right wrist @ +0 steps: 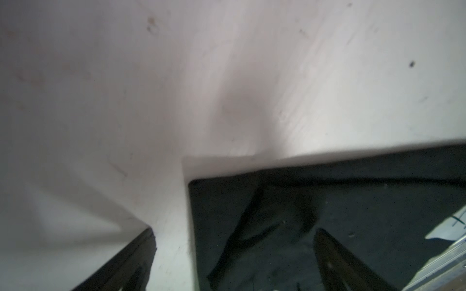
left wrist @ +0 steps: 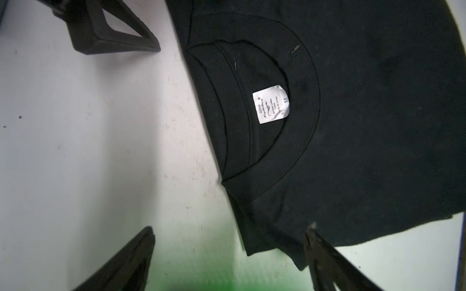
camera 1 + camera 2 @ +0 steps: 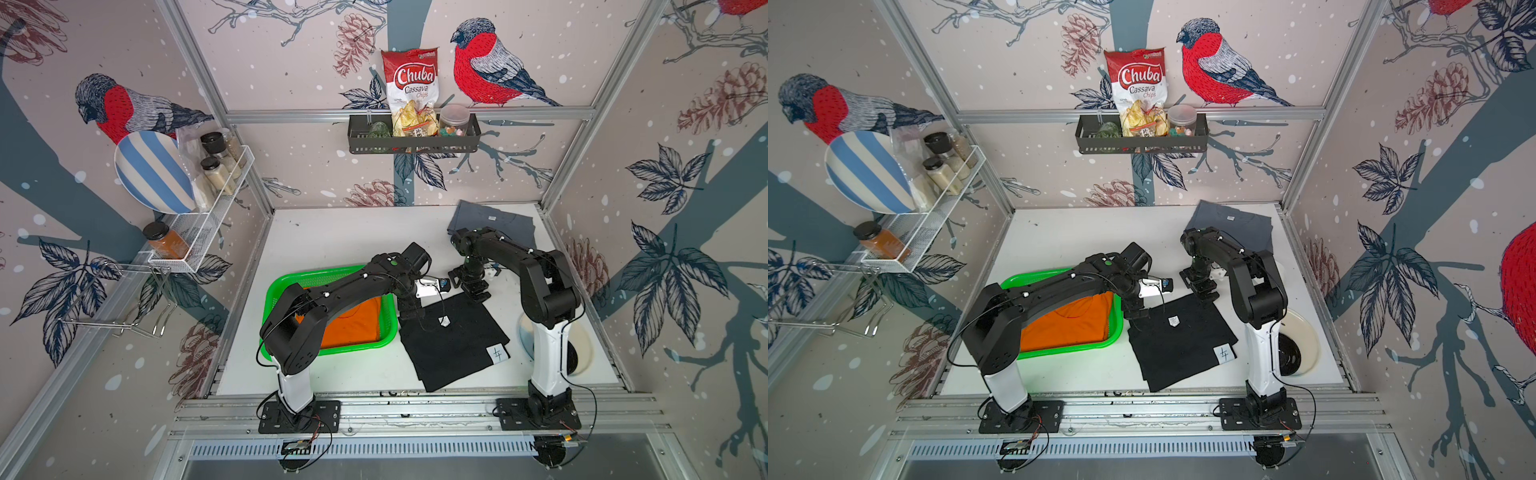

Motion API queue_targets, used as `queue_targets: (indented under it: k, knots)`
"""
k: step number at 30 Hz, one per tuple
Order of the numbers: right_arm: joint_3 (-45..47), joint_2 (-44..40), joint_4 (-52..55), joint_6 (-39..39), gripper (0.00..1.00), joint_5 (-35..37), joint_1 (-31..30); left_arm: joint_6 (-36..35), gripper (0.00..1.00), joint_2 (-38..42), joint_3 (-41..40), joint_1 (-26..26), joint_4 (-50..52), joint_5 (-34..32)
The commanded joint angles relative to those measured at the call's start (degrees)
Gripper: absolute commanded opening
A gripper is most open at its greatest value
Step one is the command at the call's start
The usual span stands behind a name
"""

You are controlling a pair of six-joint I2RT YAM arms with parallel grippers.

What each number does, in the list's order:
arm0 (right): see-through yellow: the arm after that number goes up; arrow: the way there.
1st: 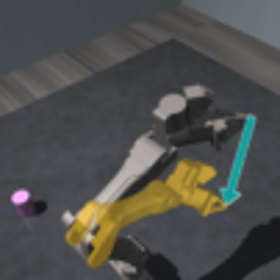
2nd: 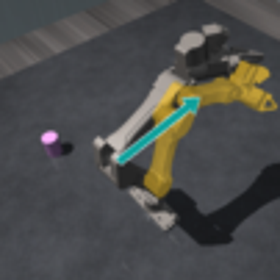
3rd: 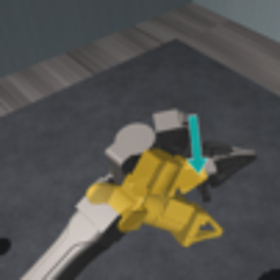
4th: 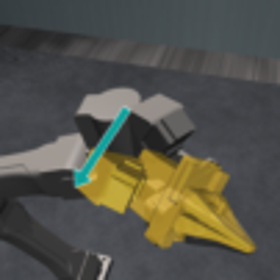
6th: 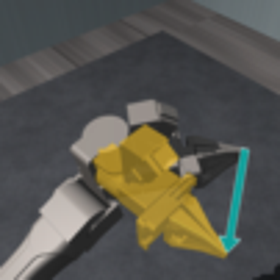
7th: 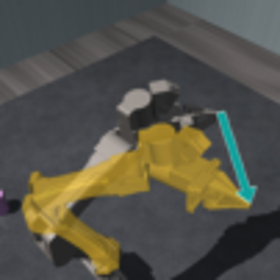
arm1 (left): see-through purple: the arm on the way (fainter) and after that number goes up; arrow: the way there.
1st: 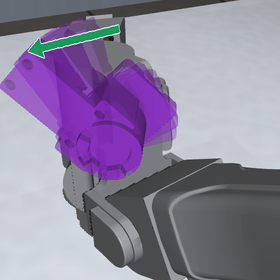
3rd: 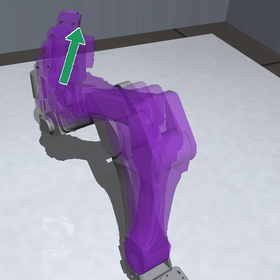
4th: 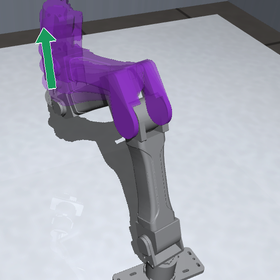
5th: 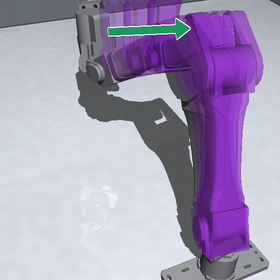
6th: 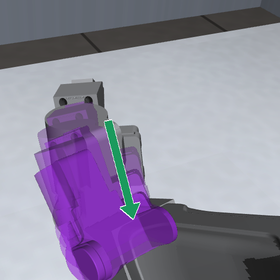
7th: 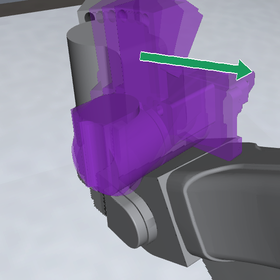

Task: Put the folded t-shirts into the basket
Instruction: Pick up the T-shirt from the center of the board.

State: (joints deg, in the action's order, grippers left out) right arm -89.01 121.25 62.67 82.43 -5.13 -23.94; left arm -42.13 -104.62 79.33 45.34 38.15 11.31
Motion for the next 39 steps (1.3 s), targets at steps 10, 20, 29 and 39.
queue_targets:
  k: [10, 20, 29, 39]
  knots:
    - [1.2, 5.4, 1.9, -1.7, 0.44, -1.0, 1.2, 4.3, 0.91, -8.9, 5.3, 0.5, 1.0, -4.5]
    - [1.4, 5.7, 1.9, -4.0, 0.05, -1.4, 1.9, 3.9, 0.91, -11.3, 7.7, 0.6, 6.5, -3.4]
    - [1.9, 1.0, 0.3, -6.1, 0.00, -3.4, 3.2, 3.0, 0.92, -13.2, 9.0, -0.2, 13.1, 3.1]
    - [6.5, -10.7, -3.8, -7.5, 0.00, -4.3, 3.4, -1.1, 0.90, -13.6, 7.3, -0.7, 11.1, 5.4]
